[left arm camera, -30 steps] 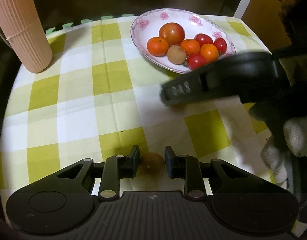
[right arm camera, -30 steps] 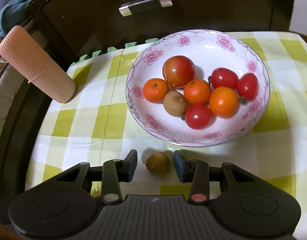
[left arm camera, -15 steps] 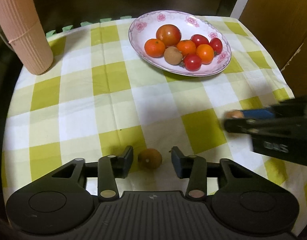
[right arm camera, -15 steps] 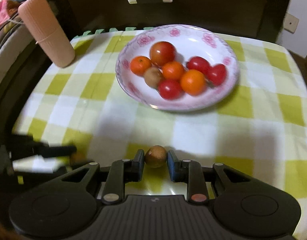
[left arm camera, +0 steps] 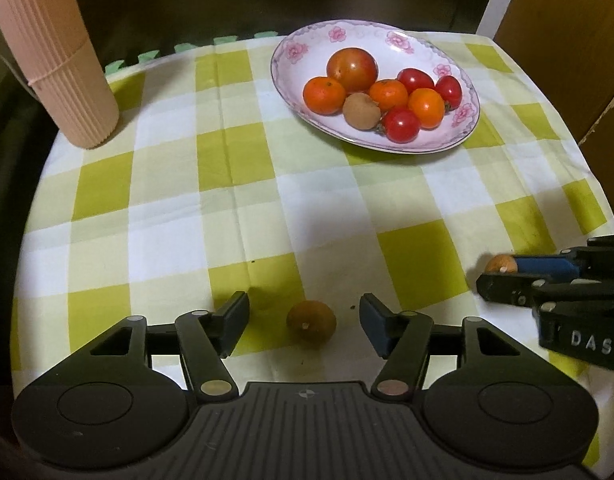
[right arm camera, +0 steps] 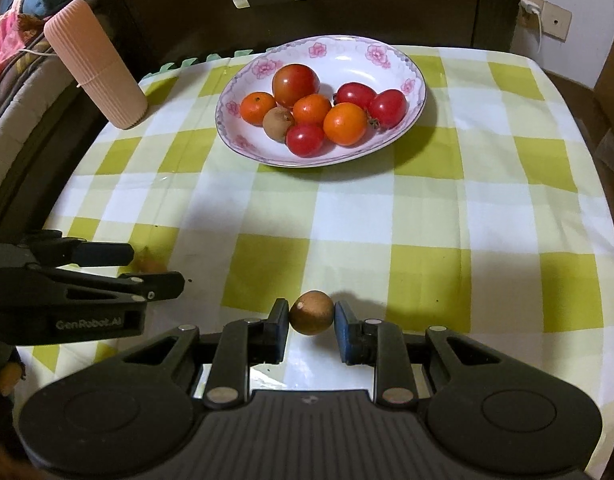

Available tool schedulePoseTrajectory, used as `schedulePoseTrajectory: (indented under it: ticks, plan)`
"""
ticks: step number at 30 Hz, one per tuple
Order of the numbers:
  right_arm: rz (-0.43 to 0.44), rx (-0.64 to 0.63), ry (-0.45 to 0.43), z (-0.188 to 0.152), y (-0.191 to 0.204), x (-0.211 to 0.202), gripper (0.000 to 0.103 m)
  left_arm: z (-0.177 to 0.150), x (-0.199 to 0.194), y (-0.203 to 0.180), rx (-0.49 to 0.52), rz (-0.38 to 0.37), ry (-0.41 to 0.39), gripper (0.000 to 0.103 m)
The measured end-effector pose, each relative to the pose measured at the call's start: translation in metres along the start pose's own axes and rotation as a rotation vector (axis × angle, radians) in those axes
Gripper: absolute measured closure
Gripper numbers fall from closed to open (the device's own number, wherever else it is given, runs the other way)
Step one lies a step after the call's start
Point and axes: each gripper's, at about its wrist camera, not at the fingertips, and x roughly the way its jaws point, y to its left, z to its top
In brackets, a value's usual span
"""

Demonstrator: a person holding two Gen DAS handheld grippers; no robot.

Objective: Organize fruits
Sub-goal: 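Carry both kiwis in the left and right tools over the flowered bowl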

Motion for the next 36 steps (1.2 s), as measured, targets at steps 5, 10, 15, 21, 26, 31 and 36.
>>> schedulePoseTrajectory:
  ticks: [5, 10, 15, 21, 26, 31, 36]
  plan:
    - [0.006, -0.010, 0.013, -0.001, 0.004, 0.006, 0.079, -0.003, 0.004, -0.006, 0.038, 0.011, 0.014, 0.049]
    - [0.009, -0.012, 0.021, 0.000, 0.005, 0.010, 0.079, -0.005, 0.003, -0.011, 0.070, 0.021, 0.014, 0.059]
    - [0.012, -0.017, 0.027, 0.001, 0.006, 0.013, 0.079, -0.007, 0.001, -0.014, 0.091, 0.019, 0.014, 0.069]
    - [0.019, -0.022, 0.031, 0.002, 0.008, 0.016, 0.079, -0.008, -0.002, -0.018, 0.103, 0.008, -0.003, 0.069]
    - [0.022, -0.029, 0.033, 0.002, 0.011, 0.017, 0.079, -0.008, -0.005, -0.022, 0.116, 0.008, -0.018, 0.069]
    - [0.022, -0.041, 0.027, 0.002, 0.015, 0.016, 0.079, -0.008, -0.006, -0.021, 0.123, 0.008, -0.026, 0.069]
    - [0.023, -0.049, 0.026, 0.003, 0.016, 0.015, 0.079, -0.008, -0.009, -0.023, 0.132, 0.005, -0.034, 0.069]
